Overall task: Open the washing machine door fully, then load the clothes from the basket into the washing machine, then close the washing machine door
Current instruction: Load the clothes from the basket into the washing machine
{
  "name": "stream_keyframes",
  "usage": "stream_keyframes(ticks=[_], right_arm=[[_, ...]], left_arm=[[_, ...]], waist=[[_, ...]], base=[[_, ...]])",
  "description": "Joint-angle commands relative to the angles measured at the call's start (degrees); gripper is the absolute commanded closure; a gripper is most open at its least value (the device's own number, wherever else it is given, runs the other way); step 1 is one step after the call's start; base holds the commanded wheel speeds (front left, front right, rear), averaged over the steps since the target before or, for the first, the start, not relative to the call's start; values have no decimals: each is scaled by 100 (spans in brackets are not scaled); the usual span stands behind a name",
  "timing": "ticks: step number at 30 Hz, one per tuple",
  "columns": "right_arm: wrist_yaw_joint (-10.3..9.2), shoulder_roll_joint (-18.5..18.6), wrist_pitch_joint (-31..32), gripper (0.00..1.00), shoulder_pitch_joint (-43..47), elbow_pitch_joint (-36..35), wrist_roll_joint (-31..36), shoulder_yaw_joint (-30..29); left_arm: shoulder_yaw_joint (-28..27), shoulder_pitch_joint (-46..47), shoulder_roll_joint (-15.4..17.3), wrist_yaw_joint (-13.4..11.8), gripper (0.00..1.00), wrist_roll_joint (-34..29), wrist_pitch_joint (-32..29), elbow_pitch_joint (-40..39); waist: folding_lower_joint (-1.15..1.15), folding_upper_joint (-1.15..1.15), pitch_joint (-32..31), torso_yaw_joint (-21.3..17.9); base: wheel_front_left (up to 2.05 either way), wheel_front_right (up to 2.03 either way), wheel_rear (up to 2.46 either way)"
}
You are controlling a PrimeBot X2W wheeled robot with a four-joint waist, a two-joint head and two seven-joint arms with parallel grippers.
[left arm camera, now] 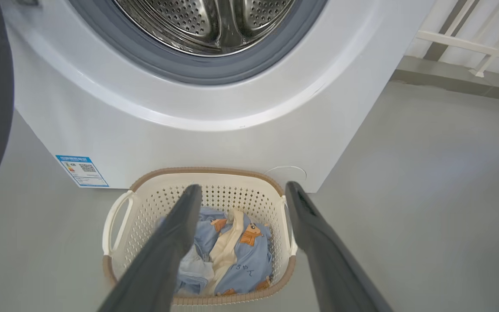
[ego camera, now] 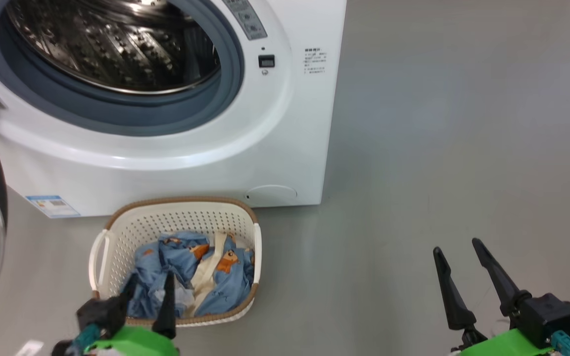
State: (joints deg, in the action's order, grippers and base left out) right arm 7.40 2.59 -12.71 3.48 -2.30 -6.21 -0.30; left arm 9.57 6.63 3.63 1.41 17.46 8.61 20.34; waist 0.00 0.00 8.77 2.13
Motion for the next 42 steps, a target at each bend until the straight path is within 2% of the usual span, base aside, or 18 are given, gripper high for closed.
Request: stream_keyframes(ticks=[1,11,20,29,34,42], right_arm=[[9,29,-9,0,-213,-183,43,174],[9,29,-34,0,-724,-298,83,327],[9,29,-138,0,-1240,-242,-16,554],[9,29,-218,0,-1724,-198,-183,791],[9,29,-227,0,-1972,-303,-320,887],[9,29,-228,0,-2148,-486,-479,967]], left_arm=[[-115,359,44,81,0,70,-3,150],[290,2129,-50,415,0,356,-19,2799],[407,3284,-53,565,0,591,-3,4095],[332,4148,121,603,0,969,-183,4875],[252,4553,399,606,0,1216,-363,5070],[256,5009,783,607,0,1293,-530,5213]], waist=[[0,0,250,-35],[0,0,1259,-301],[0,0,2126,-733],[0,0,3048,-1222],[0,0,3610,-1495],[0,0,4257,-1715]], base=[[0,0,0],[0,0,0],[0,0,0],[0,0,0],[0,0,0],[0,0,0]])
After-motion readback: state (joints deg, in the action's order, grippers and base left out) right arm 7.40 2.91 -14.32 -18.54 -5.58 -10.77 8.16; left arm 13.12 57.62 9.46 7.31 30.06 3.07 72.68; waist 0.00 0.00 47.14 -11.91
